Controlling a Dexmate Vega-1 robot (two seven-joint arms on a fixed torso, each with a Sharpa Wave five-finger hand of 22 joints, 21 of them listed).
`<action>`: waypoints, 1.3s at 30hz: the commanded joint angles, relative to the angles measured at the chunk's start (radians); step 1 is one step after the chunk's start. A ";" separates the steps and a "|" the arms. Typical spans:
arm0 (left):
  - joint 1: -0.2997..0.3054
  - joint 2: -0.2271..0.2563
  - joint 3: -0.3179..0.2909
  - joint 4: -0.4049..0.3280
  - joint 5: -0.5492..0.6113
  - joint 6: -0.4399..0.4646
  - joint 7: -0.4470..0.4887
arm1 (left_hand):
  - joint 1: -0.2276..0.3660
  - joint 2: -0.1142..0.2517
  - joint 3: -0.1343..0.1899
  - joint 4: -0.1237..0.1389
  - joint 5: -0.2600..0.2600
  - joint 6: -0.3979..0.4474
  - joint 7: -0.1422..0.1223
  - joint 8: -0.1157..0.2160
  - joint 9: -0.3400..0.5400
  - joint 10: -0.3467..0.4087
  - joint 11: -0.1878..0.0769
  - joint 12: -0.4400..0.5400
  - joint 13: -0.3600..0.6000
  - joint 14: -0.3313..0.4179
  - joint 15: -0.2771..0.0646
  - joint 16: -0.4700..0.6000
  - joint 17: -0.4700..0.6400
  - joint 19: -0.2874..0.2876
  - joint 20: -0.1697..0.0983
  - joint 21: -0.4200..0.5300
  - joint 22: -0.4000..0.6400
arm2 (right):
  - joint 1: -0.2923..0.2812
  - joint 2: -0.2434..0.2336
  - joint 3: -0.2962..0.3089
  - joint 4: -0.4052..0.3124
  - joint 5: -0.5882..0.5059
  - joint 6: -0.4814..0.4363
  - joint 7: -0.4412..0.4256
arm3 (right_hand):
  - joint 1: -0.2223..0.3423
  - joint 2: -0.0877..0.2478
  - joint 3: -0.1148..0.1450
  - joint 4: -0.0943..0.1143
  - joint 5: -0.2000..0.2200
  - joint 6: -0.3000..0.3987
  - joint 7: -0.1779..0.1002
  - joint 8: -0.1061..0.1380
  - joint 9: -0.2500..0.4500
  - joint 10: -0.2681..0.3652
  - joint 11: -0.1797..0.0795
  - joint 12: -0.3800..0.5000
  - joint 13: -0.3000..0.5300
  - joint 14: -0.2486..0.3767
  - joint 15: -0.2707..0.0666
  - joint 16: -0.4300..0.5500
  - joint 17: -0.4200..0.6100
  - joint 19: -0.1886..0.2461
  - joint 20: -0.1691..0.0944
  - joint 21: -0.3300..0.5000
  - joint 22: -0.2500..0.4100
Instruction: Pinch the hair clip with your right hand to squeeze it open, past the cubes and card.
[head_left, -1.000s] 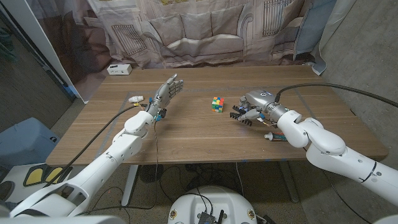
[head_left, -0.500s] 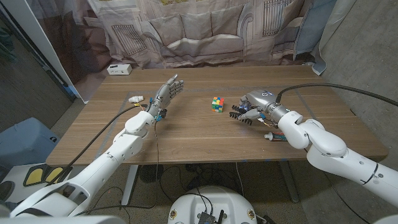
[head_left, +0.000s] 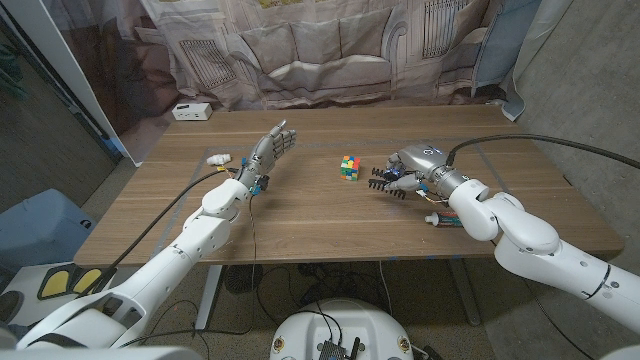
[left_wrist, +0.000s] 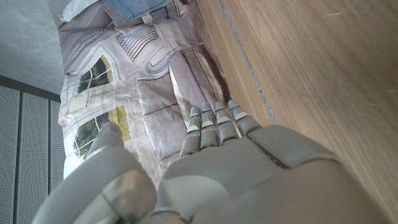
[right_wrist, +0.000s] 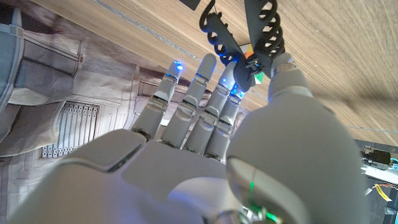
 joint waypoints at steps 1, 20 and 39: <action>-0.008 -0.005 0.003 0.008 0.000 0.001 -0.004 | 0.004 0.009 0.003 -0.004 0.000 0.006 -0.001 -0.001 0.003 0.004 0.002 -0.001 0.002 0.007 -0.001 -0.003 0.002 -0.001 0.003 -0.004 0.005 | -0.002 -0.002 -0.005 -0.007 -0.015 -0.025 0.009 | 0.023 0.039 0.001 0.004 -0.007 0.039 -0.047 -0.008 -0.006 -0.019 -0.001 -0.015 -0.009 -0.013 -0.066 -0.012 0.002 -0.010 0.007 -0.004 0.002; -0.027 -0.016 0.010 0.035 -0.002 0.001 -0.021 | 0.004 0.009 0.004 -0.006 0.000 0.007 0.000 -0.001 0.003 0.005 0.003 -0.001 0.002 0.006 -0.002 -0.003 0.002 -0.001 0.003 -0.004 0.005 | -0.015 -0.008 0.003 -0.023 -0.025 -0.052 0.007 | -0.018 0.032 -0.003 0.007 -0.028 -0.032 -0.049 -0.081 -0.056 -0.101 0.000 -0.095 -0.061 -0.073 -0.064 -0.042 0.006 -0.024 0.033 -0.003 0.002; -0.048 -0.031 0.015 0.076 -0.008 -0.004 -0.041 | 0.004 0.010 0.004 -0.008 0.000 0.007 -0.001 -0.001 0.003 0.004 0.003 -0.001 0.002 0.006 -0.001 -0.003 0.002 -0.001 0.004 -0.004 0.005 | -0.013 -0.008 -0.001 -0.028 -0.026 -0.078 0.028 | -0.048 0.023 -0.003 0.009 -0.038 -0.064 -0.050 -0.129 -0.085 -0.156 0.000 -0.148 -0.093 -0.113 -0.060 -0.060 0.000 -0.033 0.046 -0.003 0.002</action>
